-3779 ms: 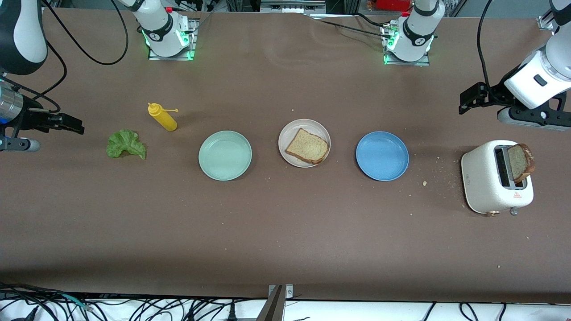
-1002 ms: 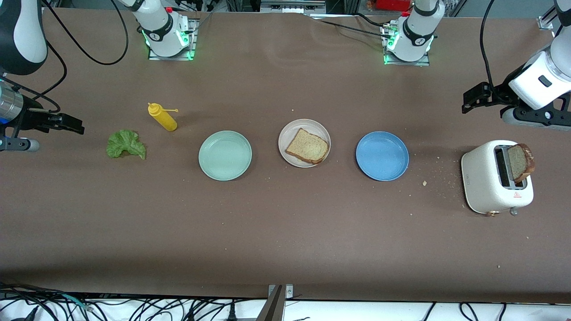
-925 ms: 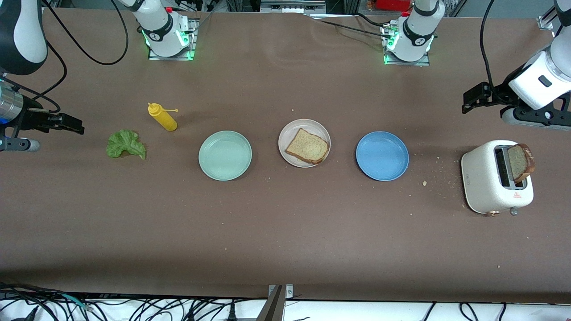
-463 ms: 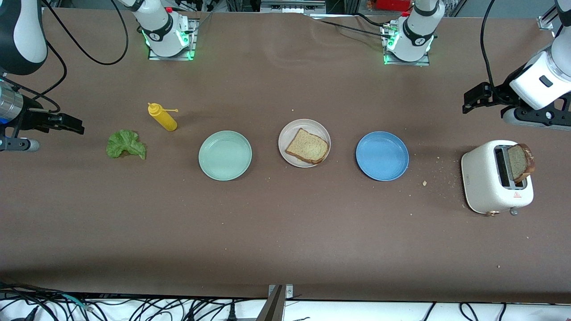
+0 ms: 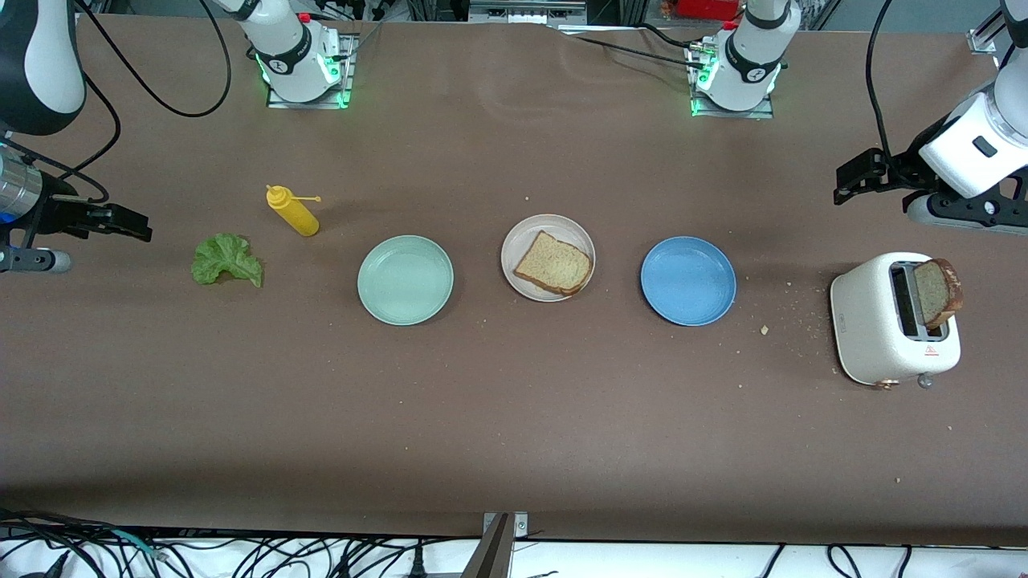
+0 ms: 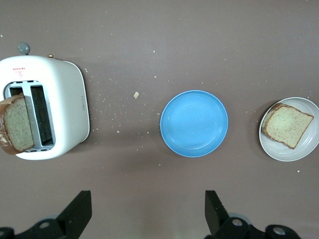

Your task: Make sandwich in beige plate with both arms

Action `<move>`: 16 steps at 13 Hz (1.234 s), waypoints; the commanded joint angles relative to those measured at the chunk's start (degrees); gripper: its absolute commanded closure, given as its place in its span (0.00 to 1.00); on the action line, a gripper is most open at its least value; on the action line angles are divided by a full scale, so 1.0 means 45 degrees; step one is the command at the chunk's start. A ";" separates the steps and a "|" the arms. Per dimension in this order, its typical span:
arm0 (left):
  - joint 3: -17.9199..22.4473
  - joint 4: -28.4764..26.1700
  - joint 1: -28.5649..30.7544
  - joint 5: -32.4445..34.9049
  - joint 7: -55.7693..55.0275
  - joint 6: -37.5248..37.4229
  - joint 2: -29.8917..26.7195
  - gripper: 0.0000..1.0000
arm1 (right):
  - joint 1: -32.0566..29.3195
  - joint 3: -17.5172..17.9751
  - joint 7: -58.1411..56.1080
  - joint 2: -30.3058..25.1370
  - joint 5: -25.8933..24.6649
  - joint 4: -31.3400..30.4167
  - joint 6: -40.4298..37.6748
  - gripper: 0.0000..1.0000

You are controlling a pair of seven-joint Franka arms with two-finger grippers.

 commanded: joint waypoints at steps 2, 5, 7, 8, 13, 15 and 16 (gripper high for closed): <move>0.0016 -0.0075 0.0077 -0.0209 0.0057 -0.0157 -0.0213 0.00 | -0.0021 0.0028 0.0156 -0.0101 -0.0074 -0.0075 0.0138 0.00; 0.0016 -0.0075 0.0077 -0.0209 0.0057 -0.0157 -0.0213 0.00 | -0.0020 0.0028 0.0176 -0.0140 -0.0074 -0.0153 0.0335 0.00; 0.0016 -0.0075 0.0077 -0.0228 0.0057 -0.0157 -0.0213 0.00 | -0.0020 0.0028 0.0176 -0.0334 -0.0074 -0.0581 0.0936 0.00; 0.0016 -0.0075 0.0077 -0.0228 0.0038 -0.0157 -0.0194 0.00 | -0.0001 0.0028 0.0195 -0.0393 -0.0074 -0.0719 0.1134 0.00; 0.0016 -0.0036 0.0077 -0.0267 0.0018 -0.0137 -0.0174 0.00 | -0.0001 0.0028 0.0857 -0.0374 0.0294 -0.0545 0.0570 0.00; 0.0016 -0.0056 0.0077 -0.0267 0.0038 -0.0157 -0.0194 0.00 | 0.0018 0.0047 0.0918 -0.0374 0.0336 -0.0486 0.0298 0.00; 0.0016 -0.0056 0.0077 -0.0267 0.0038 -0.0137 -0.0194 0.00 | -0.0001 0.0028 0.0705 -0.0374 0.0472 -0.0486 0.0083 0.00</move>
